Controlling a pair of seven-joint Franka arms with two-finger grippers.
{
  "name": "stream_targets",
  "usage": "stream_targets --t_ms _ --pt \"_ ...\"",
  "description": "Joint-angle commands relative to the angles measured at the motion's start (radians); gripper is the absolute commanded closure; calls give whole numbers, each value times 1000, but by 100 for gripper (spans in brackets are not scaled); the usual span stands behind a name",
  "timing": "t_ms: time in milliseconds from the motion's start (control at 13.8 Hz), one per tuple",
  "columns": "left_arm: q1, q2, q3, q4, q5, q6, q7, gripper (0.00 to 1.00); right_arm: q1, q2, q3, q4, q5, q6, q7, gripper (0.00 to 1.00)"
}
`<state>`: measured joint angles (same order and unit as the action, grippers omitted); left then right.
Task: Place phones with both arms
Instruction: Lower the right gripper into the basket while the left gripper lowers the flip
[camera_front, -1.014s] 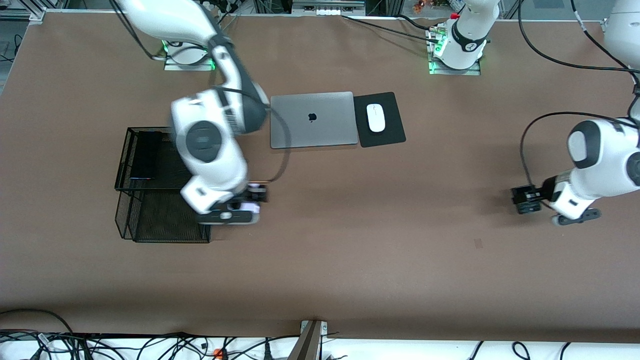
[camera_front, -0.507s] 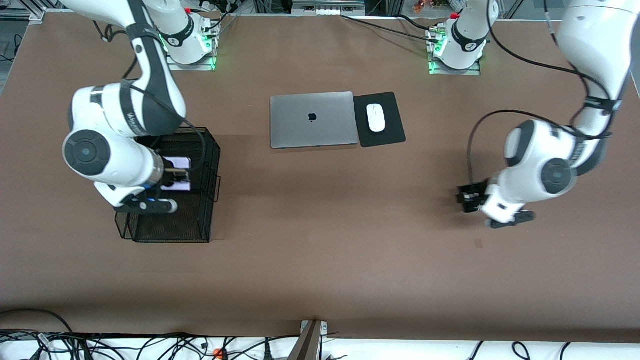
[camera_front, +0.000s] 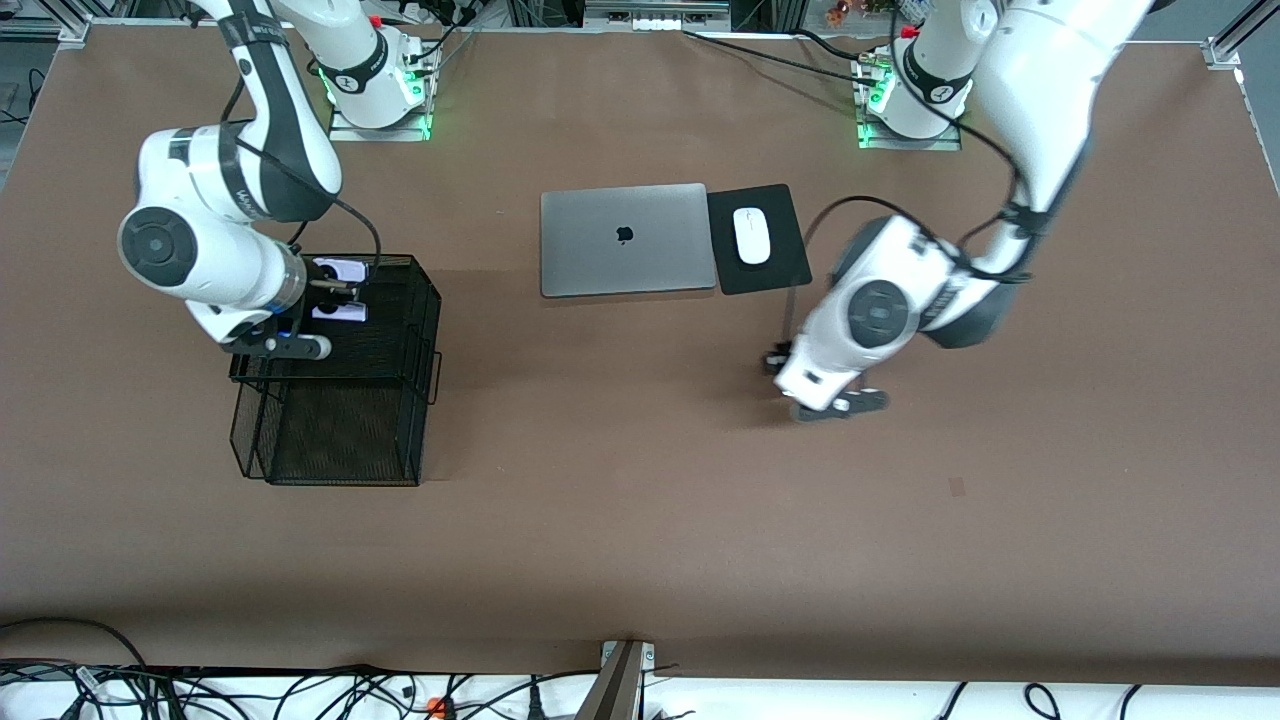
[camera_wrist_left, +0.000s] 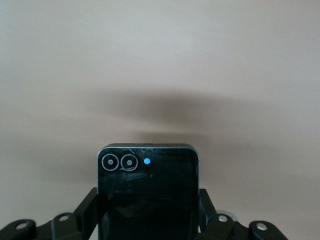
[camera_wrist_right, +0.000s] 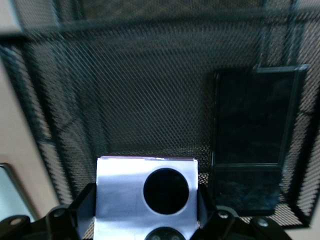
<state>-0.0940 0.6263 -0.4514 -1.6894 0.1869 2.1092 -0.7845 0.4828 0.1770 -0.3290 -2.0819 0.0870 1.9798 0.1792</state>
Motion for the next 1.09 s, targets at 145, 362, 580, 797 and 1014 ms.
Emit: stream_targets --t_ms 145,362,580,797,1014 --pt "-144 157 17 195 -7 -25 -84 100 11 -39 -4 -86 16 89 -1 88" --pt "-202 202 17 247 -6 -15 -26 100 11 -25 -4 -92 17 140 2 88" --pt "-262 259 17 333 -6 3 11 100 11 -19 -4 -92 19 175 5 88" --pt "-302 306 17 358 -6 98 28 100 10 -7 -4 -92 19 204 6 88" --pt "-366 345 83 410 -7 153 22 100 11 18 -2 -92 22 244 9 88"
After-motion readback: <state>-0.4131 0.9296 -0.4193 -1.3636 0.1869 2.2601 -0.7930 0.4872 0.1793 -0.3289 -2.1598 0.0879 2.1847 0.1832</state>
